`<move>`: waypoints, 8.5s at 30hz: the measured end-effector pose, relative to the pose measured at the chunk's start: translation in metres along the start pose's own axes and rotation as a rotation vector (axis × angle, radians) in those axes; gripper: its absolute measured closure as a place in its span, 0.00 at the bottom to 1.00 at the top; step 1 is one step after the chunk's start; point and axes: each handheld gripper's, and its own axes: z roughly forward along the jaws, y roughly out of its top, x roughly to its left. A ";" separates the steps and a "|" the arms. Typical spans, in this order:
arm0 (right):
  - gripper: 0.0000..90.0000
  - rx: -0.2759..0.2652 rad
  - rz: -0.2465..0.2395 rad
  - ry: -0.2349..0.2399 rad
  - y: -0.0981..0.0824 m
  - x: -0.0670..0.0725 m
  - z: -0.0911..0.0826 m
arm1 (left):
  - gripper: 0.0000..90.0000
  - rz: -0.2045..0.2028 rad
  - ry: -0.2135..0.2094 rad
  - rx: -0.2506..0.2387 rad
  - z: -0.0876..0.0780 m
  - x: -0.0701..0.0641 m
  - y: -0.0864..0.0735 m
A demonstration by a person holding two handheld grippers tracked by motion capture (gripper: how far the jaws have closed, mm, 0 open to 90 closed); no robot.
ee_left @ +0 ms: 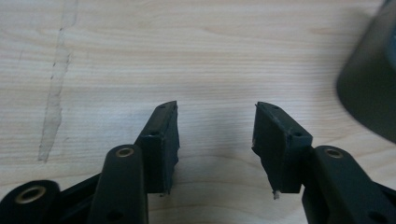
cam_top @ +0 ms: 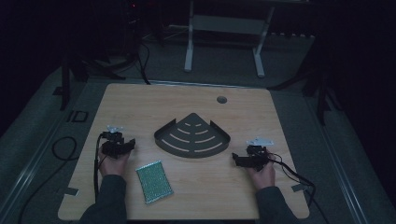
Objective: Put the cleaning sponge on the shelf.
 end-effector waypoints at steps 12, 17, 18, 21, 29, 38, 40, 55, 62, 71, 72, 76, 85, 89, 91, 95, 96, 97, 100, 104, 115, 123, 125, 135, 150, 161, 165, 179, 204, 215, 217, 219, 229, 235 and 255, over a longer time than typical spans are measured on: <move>0.15 -0.001 -0.003 0.003 0.000 0.000 0.000 | 0.64 0.066 -0.068 -0.028 -0.031 -0.015 0.000; 0.15 -0.001 -0.004 0.003 0.000 0.000 0.000 | 0.66 0.100 -0.097 -0.018 -0.040 -0.024 -0.002; 0.15 -0.001 -0.004 0.003 0.000 0.000 0.000 | 0.67 0.107 -0.103 -0.020 -0.042 -0.027 -0.003; 0.15 -0.001 -0.003 0.003 0.000 0.000 0.000 | 0.70 0.125 -0.128 -0.023 -0.046 -0.033 -0.003; 0.15 -0.001 -0.003 0.003 0.000 0.000 0.000 | 0.89 0.165 -0.189 -0.012 -0.057 -0.039 -0.004; 0.15 0.000 -0.003 0.003 0.000 0.000 0.000 | 1.00 0.231 -0.209 0.032 -0.062 -0.056 -0.017; 0.15 0.000 -0.003 0.003 0.000 0.000 0.000 | 1.00 0.239 -0.210 0.039 -0.064 -0.059 -0.019; 0.15 -0.001 -0.003 0.003 0.000 0.000 0.000 | 1.00 0.274 -0.218 0.134 -0.070 -0.070 -0.044; 0.15 0.000 -0.003 0.003 0.000 0.000 0.000 | 1.00 0.287 -0.204 0.178 -0.065 -0.072 -0.050; 0.15 0.000 -0.003 0.003 0.000 0.000 0.000 | 1.00 0.277 -0.223 0.169 -0.052 -0.073 -0.043; 0.15 0.000 -0.003 0.003 0.000 0.000 0.000 | 1.00 0.284 -0.225 0.168 -0.051 -0.073 -0.041; 0.15 -0.001 -0.002 0.004 0.000 0.000 0.000 | 1.00 0.290 -0.230 0.158 -0.045 -0.074 -0.037; 0.15 0.000 -0.002 0.003 0.000 0.000 0.000 | 1.00 0.307 -0.240 0.147 -0.036 -0.075 -0.029; 0.15 -0.001 -0.003 0.003 0.000 0.000 0.000 | 1.00 0.315 -0.254 0.144 -0.029 -0.076 -0.023; 0.15 -0.001 -0.004 0.003 0.000 0.000 0.000 | 1.00 0.325 -0.254 0.144 -0.026 -0.078 -0.019; 0.15 -0.001 -0.004 0.003 0.000 0.000 0.000 | 1.00 0.339 -0.267 0.144 -0.021 -0.083 -0.015; 0.15 -0.001 -0.004 0.003 0.000 0.000 0.000 | 1.00 0.340 -0.266 0.144 -0.021 -0.084 -0.014; 0.15 -0.001 -0.004 0.003 0.000 0.000 0.000 | 1.00 0.343 -0.270 0.144 -0.020 -0.085 -0.014; 0.15 -0.001 -0.004 0.003 0.000 0.000 0.000 | 1.00 0.347 -0.274 0.142 -0.021 -0.086 -0.014; 0.15 -0.001 -0.004 0.003 0.000 0.000 0.000 | 0.98 0.345 -0.280 0.132 -0.025 -0.083 -0.011; 0.15 -0.001 -0.004 0.003 0.000 0.000 0.000 | 0.92 0.355 -0.324 0.110 -0.041 -0.059 0.006; 0.15 -0.001 -0.004 0.003 0.000 0.000 0.000 | 0.90 0.389 -0.337 0.149 -0.048 -0.046 0.017; 0.15 -0.001 -0.004 0.003 0.000 0.000 0.000 | 0.90 0.390 -0.344 0.156 -0.049 -0.044 0.019; 0.15 -0.001 -0.002 0.003 0.000 0.000 0.000 | 0.89 0.424 -0.363 0.217 -0.047 -0.040 0.026; 0.15 -0.002 -0.002 0.003 0.000 0.000 0.000 | 0.88 0.510 -0.384 0.325 -0.040 -0.045 0.037; 0.15 -0.002 -0.002 0.003 0.000 0.000 0.000 | 0.87 0.559 -0.400 0.405 -0.032 -0.049 0.043; 0.15 -0.001 -0.003 0.003 0.000 0.000 0.000 | 0.86 0.573 -0.404 0.434 -0.028 -0.048 0.044; 0.15 -0.001 -0.003 0.003 0.000 0.000 0.000 | 0.86 0.584 -0.437 0.544 -0.015 -0.049 0.046; 0.15 -0.002 -0.003 0.003 0.000 0.000 0.000 | 0.80 0.573 -0.452 0.641 0.003 -0.049 0.042; 0.15 -0.001 -0.002 0.003 0.000 0.000 0.000 | 0.84 0.562 -0.460 0.683 0.009 -0.050 0.044; 0.15 -0.001 -0.002 0.003 0.000 0.000 0.000 | 0.87 0.555 -0.471 0.692 0.010 -0.050 0.044; 0.15 -0.002 -0.003 0.003 0.000 0.000 0.000 | 0.89 0.543 -0.473 0.701 0.011 -0.049 0.044; 0.15 -0.002 -0.003 0.003 0.000 0.000 0.000 | 0.97 0.531 -0.451 0.743 0.012 -0.053 0.048; 0.15 -0.002 -0.002 0.003 0.000 0.000 0.000 | 1.00 0.542 -0.427 0.757 0.011 -0.057 0.050; 0.15 -0.002 -0.002 0.003 0.000 0.000 0.000 | 1.00 0.534 -0.410 0.693 -0.012 -0.055 0.065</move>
